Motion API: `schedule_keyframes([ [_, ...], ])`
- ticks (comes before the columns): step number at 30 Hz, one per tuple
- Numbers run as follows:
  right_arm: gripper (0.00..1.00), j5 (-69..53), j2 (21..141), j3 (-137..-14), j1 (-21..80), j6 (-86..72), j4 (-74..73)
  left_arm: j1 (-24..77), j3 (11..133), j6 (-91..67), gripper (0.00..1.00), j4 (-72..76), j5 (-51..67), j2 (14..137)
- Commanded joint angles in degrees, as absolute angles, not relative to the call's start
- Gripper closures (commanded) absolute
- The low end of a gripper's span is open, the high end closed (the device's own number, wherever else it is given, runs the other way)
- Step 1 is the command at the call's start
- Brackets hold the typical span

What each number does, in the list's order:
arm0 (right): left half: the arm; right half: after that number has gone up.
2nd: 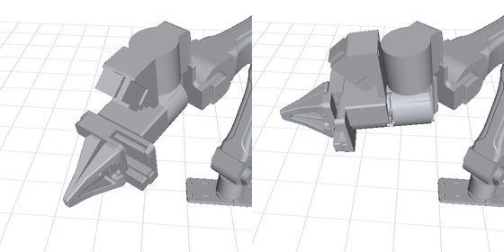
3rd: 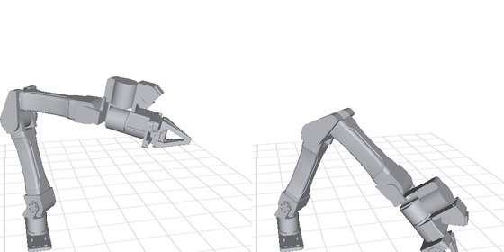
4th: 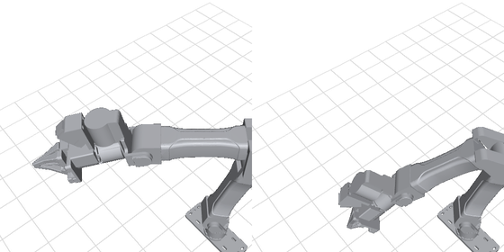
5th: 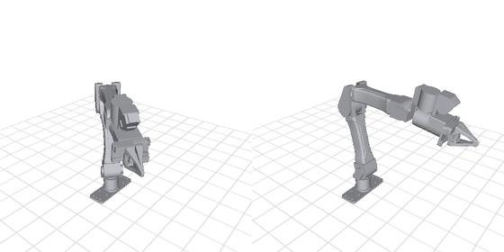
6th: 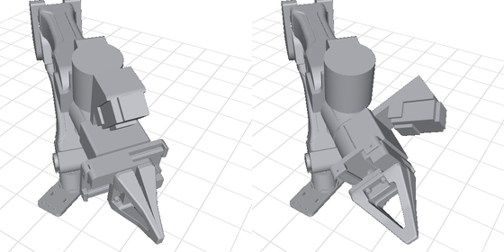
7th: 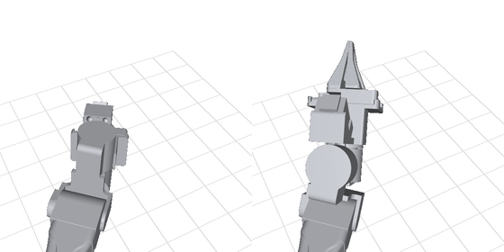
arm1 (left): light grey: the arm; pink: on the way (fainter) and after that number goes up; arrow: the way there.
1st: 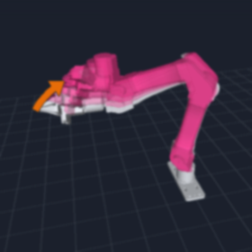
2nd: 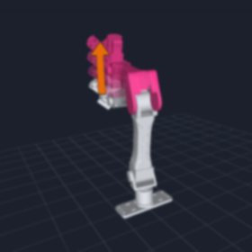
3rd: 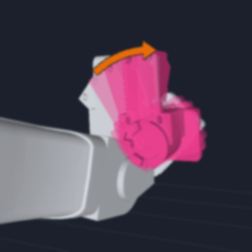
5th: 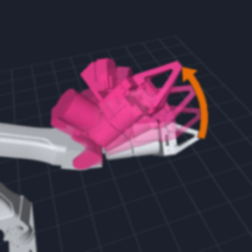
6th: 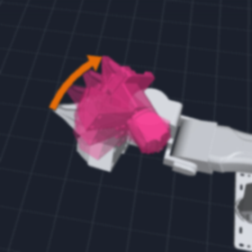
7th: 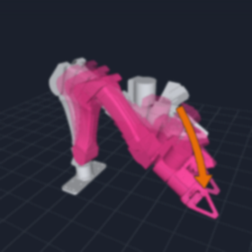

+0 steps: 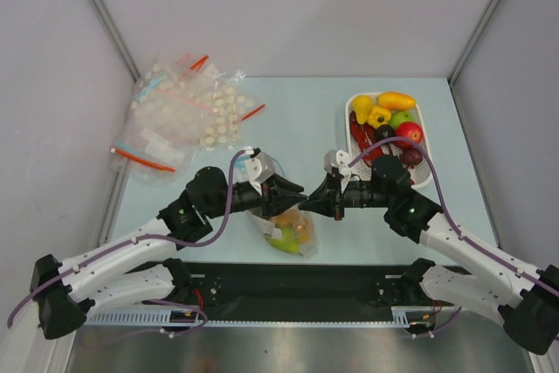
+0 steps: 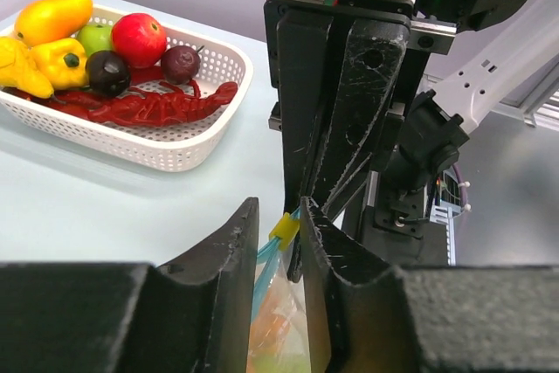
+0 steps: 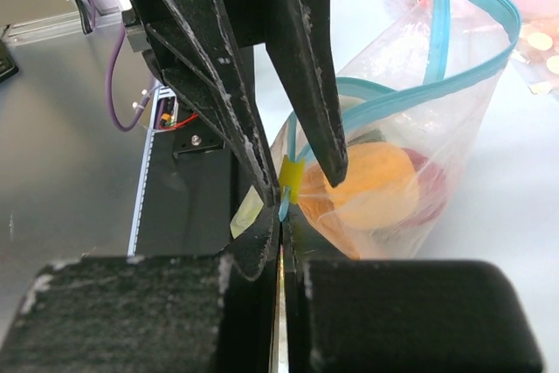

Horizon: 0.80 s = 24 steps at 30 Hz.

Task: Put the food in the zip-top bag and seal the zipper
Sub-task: Zip the zipper food storage bag at the center of the board.

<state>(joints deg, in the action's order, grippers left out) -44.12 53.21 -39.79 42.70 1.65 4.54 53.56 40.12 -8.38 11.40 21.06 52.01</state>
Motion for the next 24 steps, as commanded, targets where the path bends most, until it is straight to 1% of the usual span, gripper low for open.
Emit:
schedule_keyframes([
  [1, 1.00, -43.33, 51.42, -41.66, 42.89, 1.06, 8.26, 54.23, 42.98, -7.03, 0.70, 11.34, 23.55, 53.52],
  [3, 1.00, -42.80, 51.33, -41.57, 42.80, 0.88, 8.35, 54.32, 43.50, -6.94, 0.68, 10.72, 23.38, 53.88],
  [4, 1.00, -42.63, 51.24, -41.49, 42.72, 0.70, 8.44, 54.32, 43.59, -6.94, 0.64, 10.64, 23.20, 53.96],
  [5, 1.00, -42.54, 51.24, -41.48, 42.71, 0.62, 8.52, 54.40, 43.51, -6.77, 0.62, 10.63, 23.20, 53.88],
  [9, 1.00, -42.54, 51.33, -41.40, 42.28, 0.26, 8.88, 54.49, 43.16, -6.68, 0.62, 10.72, 22.41, 53.18],
  [13, 1.00, -43.24, 51.15, -40.96, 41.49, -0.78, 9.93, 54.49, 43.07, -6.68, 0.64, 10.63, 22.33, 53.17],
  [15, 1.00, -43.59, 50.80, -40.78, 41.14, -1.23, 10.11, 54.49, 43.24, -6.68, 0.67, 10.55, 22.32, 53.26],
  [16, 1.00, -43.77, 50.71, -40.61, 41.05, -1.32, 10.54, 54.49, 43.24, -6.68, 0.72, 10.37, 22.41, 53.35],
  [17, 1.00, -43.86, 50.63, -40.61, 40.87, -1.49, 10.72, 54.49, 43.42, -6.68, 0.74, 10.28, 22.33, 53.52],
  [20, 1.00, -44.38, 50.45, -40.25, 40.34, -2.11, 11.42, 54.49, 43.77, -6.59, 0.79, 9.76, 22.59, 54.05],
  [21, 1.00, -44.56, 50.36, -40.08, 40.08, -2.20, 11.60, 54.49, 44.03, -6.59, 0.79, 9.67, 22.76, 54.14],
  [22, 1.00, -44.82, 50.45, -40.08, 39.82, -2.63, 11.95, 54.58, 44.12, -6.59, 0.77, 9.58, 22.94, 54.23],
  [24, 1.00, -44.91, 50.36, -39.99, 39.64, -3.07, 12.30, 54.75, 44.21, -6.50, 0.67, 9.40, 22.68, 54.32],
])
